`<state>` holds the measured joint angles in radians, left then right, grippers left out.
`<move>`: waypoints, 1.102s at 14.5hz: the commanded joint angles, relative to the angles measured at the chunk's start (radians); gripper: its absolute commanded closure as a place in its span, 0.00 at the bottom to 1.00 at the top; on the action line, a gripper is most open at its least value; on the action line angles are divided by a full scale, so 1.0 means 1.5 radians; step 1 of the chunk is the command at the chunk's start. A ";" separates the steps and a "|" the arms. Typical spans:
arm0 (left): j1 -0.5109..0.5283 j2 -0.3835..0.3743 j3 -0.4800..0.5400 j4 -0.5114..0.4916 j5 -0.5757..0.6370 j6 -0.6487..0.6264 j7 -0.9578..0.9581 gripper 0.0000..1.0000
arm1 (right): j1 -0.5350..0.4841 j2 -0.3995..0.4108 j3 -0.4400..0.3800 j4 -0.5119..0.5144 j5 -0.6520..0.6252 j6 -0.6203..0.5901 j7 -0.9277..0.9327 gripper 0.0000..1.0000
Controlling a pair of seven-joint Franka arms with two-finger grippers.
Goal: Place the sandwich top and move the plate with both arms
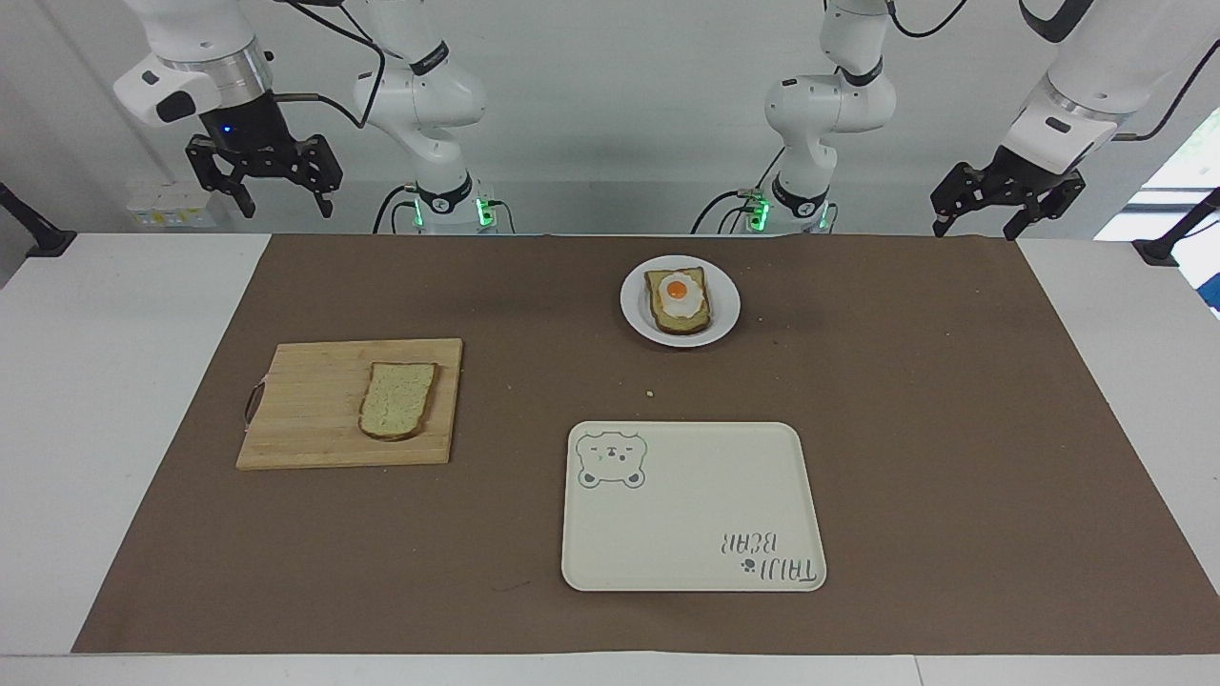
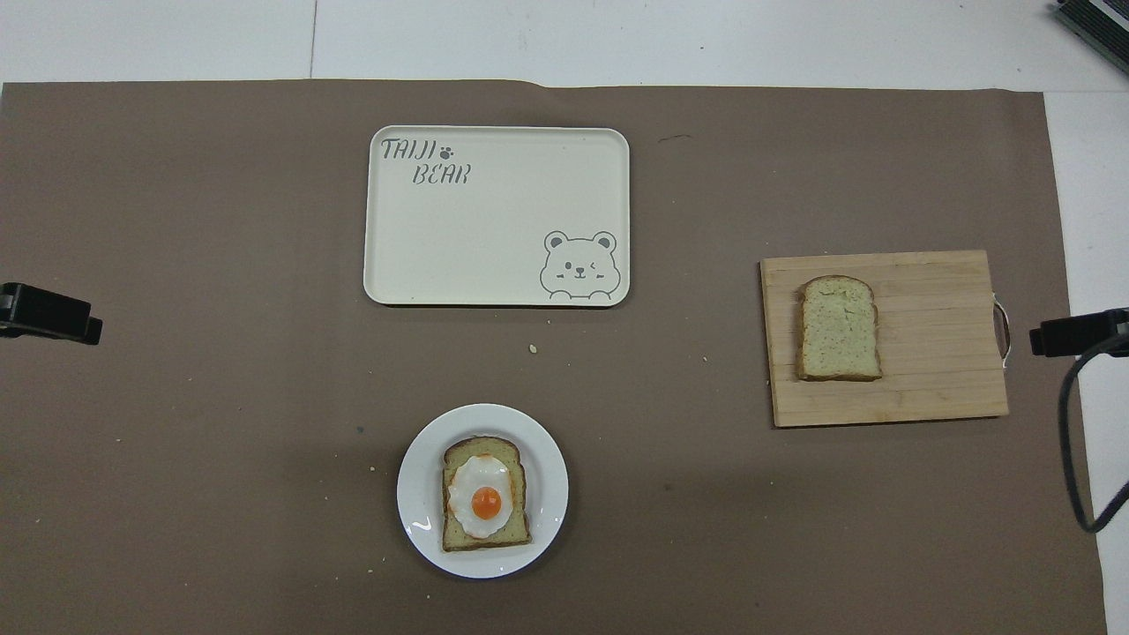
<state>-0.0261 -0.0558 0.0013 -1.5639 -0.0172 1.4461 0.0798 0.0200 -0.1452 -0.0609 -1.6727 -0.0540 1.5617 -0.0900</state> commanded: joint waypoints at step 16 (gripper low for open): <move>0.006 -0.010 -0.004 -0.006 0.009 -0.007 -0.005 0.00 | -0.028 0.181 0.004 -0.067 0.095 0.270 -0.060 0.00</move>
<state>-0.0261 -0.0558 0.0014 -1.5639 -0.0172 1.4461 0.0796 0.0142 0.0893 -0.0628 -1.7737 0.0367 1.9268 -0.1180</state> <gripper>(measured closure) 0.000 0.000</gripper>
